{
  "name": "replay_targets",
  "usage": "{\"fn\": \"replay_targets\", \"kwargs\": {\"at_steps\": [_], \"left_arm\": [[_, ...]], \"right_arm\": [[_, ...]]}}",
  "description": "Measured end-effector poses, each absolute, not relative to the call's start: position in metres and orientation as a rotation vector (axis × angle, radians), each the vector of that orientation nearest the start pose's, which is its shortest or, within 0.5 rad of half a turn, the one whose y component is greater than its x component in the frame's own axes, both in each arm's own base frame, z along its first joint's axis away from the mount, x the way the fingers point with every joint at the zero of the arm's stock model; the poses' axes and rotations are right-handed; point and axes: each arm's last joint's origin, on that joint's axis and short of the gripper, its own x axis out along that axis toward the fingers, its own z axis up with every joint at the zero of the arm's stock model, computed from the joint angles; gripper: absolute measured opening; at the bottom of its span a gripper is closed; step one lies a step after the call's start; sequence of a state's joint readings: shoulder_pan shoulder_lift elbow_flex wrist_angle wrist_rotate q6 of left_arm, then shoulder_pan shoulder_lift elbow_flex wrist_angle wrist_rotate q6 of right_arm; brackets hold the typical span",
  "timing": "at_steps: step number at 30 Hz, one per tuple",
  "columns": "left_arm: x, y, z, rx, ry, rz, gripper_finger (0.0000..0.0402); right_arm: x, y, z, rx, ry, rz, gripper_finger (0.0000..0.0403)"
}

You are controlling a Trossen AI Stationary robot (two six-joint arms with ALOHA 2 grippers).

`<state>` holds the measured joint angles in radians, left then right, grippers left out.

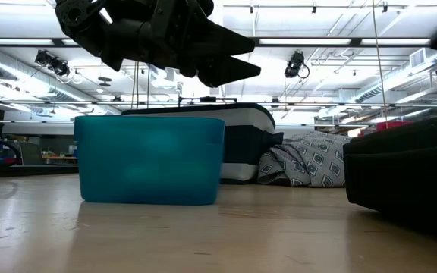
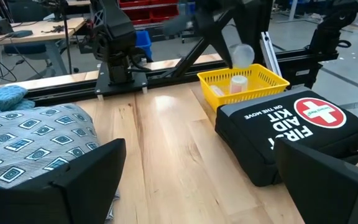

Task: Pick & place medical supplies in basket/bin
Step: Put the transparent bottle in the yellow bin

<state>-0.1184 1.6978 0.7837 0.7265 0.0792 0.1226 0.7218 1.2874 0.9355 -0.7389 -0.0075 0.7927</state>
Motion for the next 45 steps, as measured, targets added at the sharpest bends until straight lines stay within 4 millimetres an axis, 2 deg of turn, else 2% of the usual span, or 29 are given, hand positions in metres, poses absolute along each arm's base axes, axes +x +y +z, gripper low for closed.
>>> {"fn": "replay_targets", "kwargs": {"at_steps": [8,17,29,45], "left_arm": [[0.343,-0.043,0.19,0.123,0.176,-0.208,0.0398],[0.343,-0.043,0.19,0.123,0.176,-0.208,0.0398],[0.343,-0.043,0.19,0.126,0.175,-0.207,0.0398],[0.343,-0.043,0.19,0.126,0.175,-0.208,0.0398]], "right_arm": [[0.167,0.184,0.231,0.434,1.367,0.183,0.0132],[0.152,0.203,0.233,0.552,1.387,0.176,0.0132],[0.158,0.224,0.205,0.538,1.473,0.154,0.0132],[0.162,0.23,0.197,0.56,1.483,0.139,0.0132]]}}
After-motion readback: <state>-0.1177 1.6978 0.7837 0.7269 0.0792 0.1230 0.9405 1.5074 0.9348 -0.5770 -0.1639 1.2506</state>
